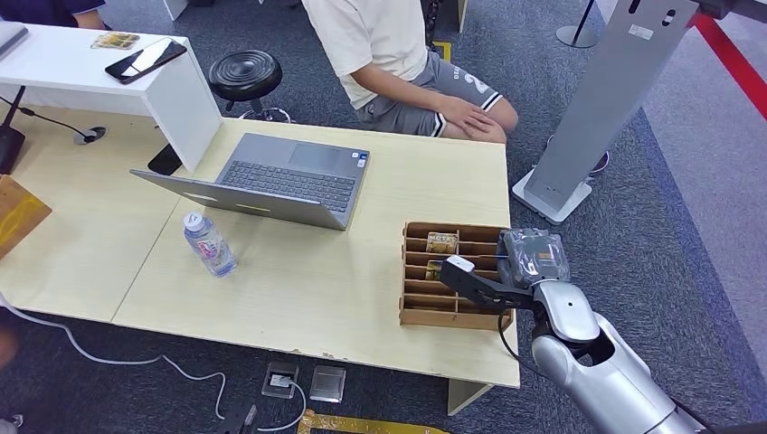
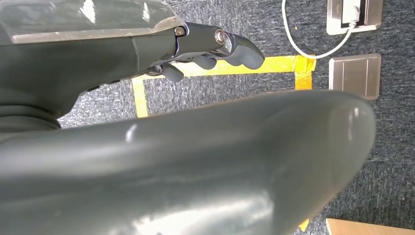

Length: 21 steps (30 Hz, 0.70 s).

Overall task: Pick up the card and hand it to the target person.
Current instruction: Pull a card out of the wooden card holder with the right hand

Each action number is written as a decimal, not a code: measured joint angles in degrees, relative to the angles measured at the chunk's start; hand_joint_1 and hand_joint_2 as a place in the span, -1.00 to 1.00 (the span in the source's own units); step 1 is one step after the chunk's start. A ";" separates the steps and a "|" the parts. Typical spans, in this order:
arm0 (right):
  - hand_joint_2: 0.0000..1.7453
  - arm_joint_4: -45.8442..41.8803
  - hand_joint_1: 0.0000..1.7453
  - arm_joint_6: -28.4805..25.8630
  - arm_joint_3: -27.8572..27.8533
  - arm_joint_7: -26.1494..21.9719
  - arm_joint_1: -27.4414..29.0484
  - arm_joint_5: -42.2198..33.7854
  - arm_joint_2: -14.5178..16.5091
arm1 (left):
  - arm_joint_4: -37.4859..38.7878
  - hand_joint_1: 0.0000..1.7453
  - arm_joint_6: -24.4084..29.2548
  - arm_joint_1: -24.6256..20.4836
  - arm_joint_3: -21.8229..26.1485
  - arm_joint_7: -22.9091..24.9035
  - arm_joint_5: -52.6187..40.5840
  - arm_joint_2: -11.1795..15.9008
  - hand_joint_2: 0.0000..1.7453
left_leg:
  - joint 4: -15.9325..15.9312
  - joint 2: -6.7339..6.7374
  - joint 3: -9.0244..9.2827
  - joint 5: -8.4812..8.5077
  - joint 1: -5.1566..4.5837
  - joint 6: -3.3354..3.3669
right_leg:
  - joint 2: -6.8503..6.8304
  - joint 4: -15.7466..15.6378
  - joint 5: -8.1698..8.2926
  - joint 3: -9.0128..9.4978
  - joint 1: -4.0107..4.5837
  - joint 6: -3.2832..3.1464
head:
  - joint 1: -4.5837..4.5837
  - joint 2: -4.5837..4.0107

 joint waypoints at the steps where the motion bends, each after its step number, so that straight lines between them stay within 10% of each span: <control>1: 1.00 0.02 0.56 -0.07 0.01 0.00 0.01 0.01 0.01 | 0.00 -1.00 0.00 0.00 0.00 0.00 0.00 0.00 -1.00 | 0.00 0.00 0.00 0.00 0.00 0.00 | 0.00 0.00 0.00 0.00 0.00 0.00 | 0.00 0.00; 4: 1.00 0.04 0.58 -0.20 0.02 0.00 0.05 0.02 0.03 | 0.00 -1.00 0.00 0.00 0.00 0.00 -0.01 0.00 -1.00 | 0.00 0.00 0.01 0.00 0.00 0.00 | 0.00 0.00 0.00 0.00 0.00 0.00 | 0.00 0.00; 8: 1.00 0.04 0.60 -0.33 -0.01 0.00 0.09 0.04 0.04 | 0.00 -1.00 0.00 0.00 -0.15 -0.05 -0.38 0.00 1.00 | 0.00 0.00 0.01 0.00 0.00 0.00 | 0.00 0.00 0.00 0.00 0.00 0.00 | 0.00 0.00; 21: 1.00 -0.84 0.60 1.86 -0.37 0.76 -0.54 -2.99 0.01 | 0.00 -1.00 0.00 0.00 -0.94 -0.44 -0.81 0.12 1.00 | 0.00 0.01 0.02 0.00 0.00 0.00 | 0.00 0.00 0.00 0.02 0.00 0.00 | 0.00 0.00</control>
